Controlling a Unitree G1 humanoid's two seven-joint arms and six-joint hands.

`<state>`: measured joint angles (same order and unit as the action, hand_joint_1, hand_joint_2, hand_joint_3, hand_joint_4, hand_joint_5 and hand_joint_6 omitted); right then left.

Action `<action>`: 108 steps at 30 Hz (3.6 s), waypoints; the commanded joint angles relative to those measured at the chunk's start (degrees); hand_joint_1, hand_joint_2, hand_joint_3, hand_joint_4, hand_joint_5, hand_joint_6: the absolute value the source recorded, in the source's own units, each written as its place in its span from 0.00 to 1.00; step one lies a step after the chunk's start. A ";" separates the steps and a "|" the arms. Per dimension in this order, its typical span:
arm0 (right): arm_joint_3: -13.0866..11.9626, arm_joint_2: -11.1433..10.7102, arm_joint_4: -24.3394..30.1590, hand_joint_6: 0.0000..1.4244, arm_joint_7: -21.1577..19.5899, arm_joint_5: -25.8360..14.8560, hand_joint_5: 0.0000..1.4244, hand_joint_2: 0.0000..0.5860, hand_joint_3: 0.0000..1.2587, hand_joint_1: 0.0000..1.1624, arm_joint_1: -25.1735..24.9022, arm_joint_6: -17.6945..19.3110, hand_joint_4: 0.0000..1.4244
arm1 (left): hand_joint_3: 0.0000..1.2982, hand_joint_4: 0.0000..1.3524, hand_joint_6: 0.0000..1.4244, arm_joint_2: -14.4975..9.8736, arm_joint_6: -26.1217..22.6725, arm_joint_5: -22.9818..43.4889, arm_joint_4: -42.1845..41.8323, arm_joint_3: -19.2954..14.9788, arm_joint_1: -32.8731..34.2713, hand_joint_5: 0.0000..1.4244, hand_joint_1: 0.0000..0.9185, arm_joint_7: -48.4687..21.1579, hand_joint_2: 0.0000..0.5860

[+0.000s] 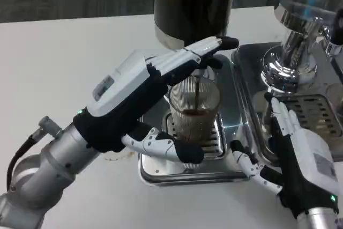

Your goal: Grasp the cup under the faucet to collect the drink, then remove the cup.

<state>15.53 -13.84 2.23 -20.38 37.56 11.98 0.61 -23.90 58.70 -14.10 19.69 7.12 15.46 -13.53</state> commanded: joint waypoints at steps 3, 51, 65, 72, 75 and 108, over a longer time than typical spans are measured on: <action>-2.61 -0.14 -4.65 0.06 4.50 -7.63 0.00 0.41 0.00 0.37 -4.49 5.70 0.00 | 0.10 0.06 0.19 -1.05 0.21 -1.78 -0.22 1.58 -1.47 0.21 0.00 -0.51 0.01; -2.11 5.88 -33.03 0.03 10.99 -16.27 0.00 0.27 0.00 0.58 -23.06 21.32 0.00 | 0.09 0.02 0.14 -1.85 -1.00 -1.01 0.01 -2.29 -1.13 0.16 0.00 3.53 0.09; -3.11 6.53 -35.18 0.03 10.57 -17.71 0.00 0.28 0.00 0.57 -23.73 23.09 0.00 | 0.10 0.02 0.11 0.09 -0.30 -3.49 3.44 -14.85 -0.76 0.15 0.00 17.67 0.21; -2.98 7.57 -36.52 0.04 10.84 -17.63 0.00 0.28 0.00 0.57 -24.78 23.65 0.00 | 0.10 0.01 0.10 -3.79 -0.66 -8.72 10.57 -16.13 -4.39 0.14 0.00 21.74 0.23; -2.91 7.77 -37.10 0.04 11.12 -17.70 0.00 0.27 0.00 0.57 -25.05 23.80 0.00 | 0.10 0.01 0.09 -4.18 -1.45 -11.24 12.36 -15.99 -5.86 0.13 0.00 24.45 0.24; -1.50 11.08 -48.13 0.14 15.54 -20.10 0.03 0.25 0.00 0.66 -30.65 27.22 0.04 | 0.11 0.01 0.07 -5.15 -7.38 -13.80 17.99 -8.63 -13.81 0.13 0.00 31.85 0.33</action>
<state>12.67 -3.84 -43.70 -7.12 17.42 -19.15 28.34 -28.32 51.67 -27.93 38.30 -1.47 2.43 17.33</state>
